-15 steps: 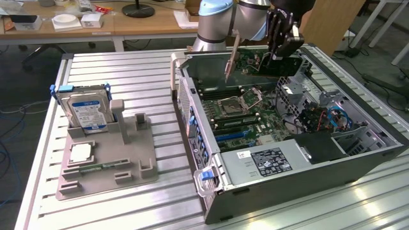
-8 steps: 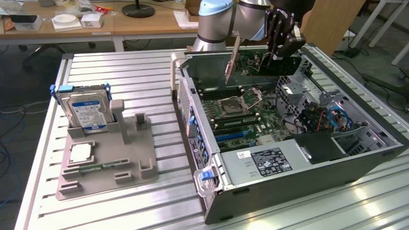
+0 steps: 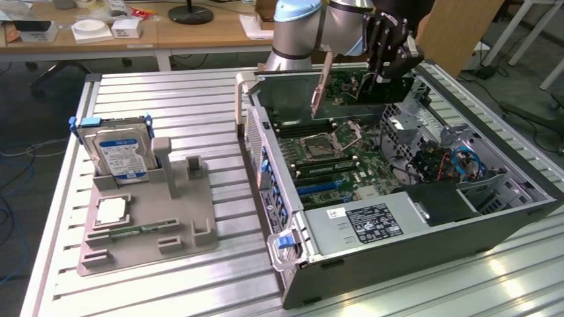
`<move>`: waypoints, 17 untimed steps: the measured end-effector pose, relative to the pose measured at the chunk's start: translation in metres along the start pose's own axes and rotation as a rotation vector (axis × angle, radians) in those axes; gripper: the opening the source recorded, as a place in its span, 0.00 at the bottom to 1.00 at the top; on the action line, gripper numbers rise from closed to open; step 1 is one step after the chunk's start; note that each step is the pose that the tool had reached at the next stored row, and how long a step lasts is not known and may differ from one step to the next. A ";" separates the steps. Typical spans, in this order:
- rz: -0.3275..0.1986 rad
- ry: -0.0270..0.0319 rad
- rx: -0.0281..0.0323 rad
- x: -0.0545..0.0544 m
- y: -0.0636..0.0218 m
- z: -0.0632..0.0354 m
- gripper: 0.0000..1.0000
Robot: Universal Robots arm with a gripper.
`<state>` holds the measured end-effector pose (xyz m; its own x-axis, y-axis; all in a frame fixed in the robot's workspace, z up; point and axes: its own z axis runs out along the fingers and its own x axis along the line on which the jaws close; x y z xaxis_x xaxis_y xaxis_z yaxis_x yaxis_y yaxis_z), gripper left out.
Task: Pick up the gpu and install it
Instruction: 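Insert the gpu into the slot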
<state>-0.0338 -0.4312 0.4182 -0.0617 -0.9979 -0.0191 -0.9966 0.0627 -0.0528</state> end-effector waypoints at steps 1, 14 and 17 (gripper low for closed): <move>-0.008 -0.0004 -0.0002 0.000 0.0000 0.0001 0.26; -0.084 -0.0049 0.0064 0.000 0.0001 0.0026 0.26; -0.094 -0.0056 0.0085 0.000 0.0002 0.0034 0.26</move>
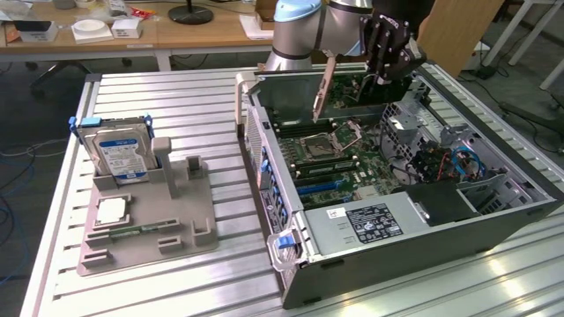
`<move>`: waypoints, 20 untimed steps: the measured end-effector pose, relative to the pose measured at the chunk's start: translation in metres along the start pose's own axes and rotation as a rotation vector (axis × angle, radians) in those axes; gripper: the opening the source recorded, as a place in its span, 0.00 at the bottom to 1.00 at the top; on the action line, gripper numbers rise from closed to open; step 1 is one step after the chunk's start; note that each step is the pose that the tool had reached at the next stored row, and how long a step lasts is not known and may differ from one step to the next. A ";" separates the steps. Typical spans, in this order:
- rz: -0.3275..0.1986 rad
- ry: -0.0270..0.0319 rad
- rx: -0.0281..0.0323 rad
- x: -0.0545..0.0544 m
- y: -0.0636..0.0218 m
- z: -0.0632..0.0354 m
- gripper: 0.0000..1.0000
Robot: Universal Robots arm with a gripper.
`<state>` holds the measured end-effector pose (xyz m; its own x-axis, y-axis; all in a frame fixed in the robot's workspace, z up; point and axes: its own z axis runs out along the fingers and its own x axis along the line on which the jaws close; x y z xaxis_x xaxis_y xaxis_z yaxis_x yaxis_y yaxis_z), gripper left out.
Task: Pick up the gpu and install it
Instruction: 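Insert the gpu into the slot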
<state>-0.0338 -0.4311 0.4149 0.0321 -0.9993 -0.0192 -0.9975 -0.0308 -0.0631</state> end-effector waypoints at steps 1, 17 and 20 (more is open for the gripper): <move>-0.001 -0.0001 0.0010 0.000 0.0000 0.0005 0.26; 0.004 0.0007 0.0095 0.000 0.0007 0.0108 0.26; 0.019 0.0016 0.0100 0.000 0.0009 0.0123 0.26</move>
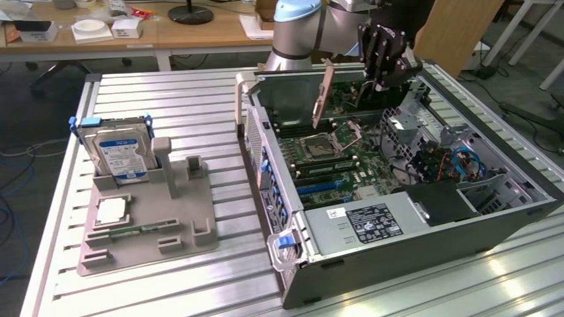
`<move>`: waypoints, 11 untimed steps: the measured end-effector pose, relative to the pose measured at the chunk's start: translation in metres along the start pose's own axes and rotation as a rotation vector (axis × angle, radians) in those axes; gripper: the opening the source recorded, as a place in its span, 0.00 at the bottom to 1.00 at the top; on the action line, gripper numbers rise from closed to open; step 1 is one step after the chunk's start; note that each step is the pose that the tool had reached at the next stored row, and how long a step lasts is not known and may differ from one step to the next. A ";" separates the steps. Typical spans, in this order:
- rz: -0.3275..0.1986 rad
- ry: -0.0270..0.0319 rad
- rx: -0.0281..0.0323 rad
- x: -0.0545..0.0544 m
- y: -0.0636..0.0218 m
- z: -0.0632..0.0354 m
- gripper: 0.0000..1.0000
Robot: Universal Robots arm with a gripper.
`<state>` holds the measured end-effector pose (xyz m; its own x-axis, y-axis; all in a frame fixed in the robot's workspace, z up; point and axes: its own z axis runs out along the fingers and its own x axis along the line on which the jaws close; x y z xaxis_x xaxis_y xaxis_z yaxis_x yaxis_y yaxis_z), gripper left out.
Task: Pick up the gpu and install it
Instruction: 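Insert the gpu into the slot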
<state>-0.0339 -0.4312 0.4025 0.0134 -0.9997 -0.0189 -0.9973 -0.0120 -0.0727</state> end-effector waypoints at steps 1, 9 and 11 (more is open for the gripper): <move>0.001 0.0001 0.0000 0.000 0.0000 0.0001 0.26; 0.001 0.0001 0.0000 0.000 0.0001 0.0013 0.26; 0.001 0.0001 0.0000 0.000 0.0002 0.0019 0.26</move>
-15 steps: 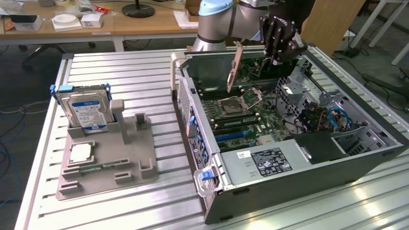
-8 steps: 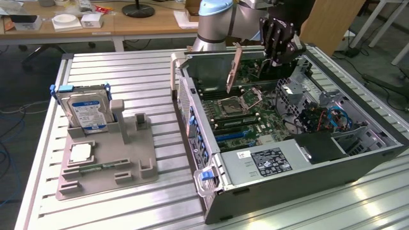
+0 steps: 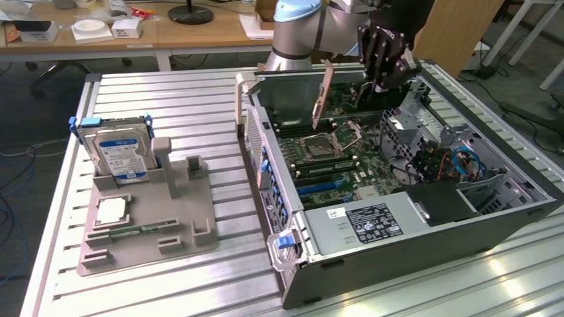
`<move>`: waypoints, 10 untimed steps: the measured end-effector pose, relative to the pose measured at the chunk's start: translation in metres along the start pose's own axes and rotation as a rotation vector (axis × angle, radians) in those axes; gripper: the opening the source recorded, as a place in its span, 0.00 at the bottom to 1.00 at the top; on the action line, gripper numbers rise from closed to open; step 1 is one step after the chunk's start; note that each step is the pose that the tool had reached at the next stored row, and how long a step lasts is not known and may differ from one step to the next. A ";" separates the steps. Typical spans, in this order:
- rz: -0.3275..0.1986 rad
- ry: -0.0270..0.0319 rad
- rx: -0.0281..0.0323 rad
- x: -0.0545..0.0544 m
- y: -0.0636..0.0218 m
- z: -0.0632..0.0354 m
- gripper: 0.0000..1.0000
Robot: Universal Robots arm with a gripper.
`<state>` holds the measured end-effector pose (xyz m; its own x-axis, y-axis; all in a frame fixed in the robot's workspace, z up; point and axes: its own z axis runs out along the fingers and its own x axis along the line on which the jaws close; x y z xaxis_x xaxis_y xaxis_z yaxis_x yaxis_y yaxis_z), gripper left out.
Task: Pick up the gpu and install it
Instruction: 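Insert the gpu into the slot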
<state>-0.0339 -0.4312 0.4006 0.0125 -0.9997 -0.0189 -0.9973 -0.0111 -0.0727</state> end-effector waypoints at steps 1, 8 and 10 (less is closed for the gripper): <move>0.000 0.0000 0.0000 0.000 0.0000 0.0003 0.26; 0.000 0.0000 0.0000 0.000 0.0003 0.0039 0.26; 0.000 0.0001 0.0000 0.000 0.0004 0.0051 0.26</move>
<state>-0.0339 -0.4312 0.3955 0.0125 -0.9997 -0.0188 -0.9973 -0.0111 -0.0727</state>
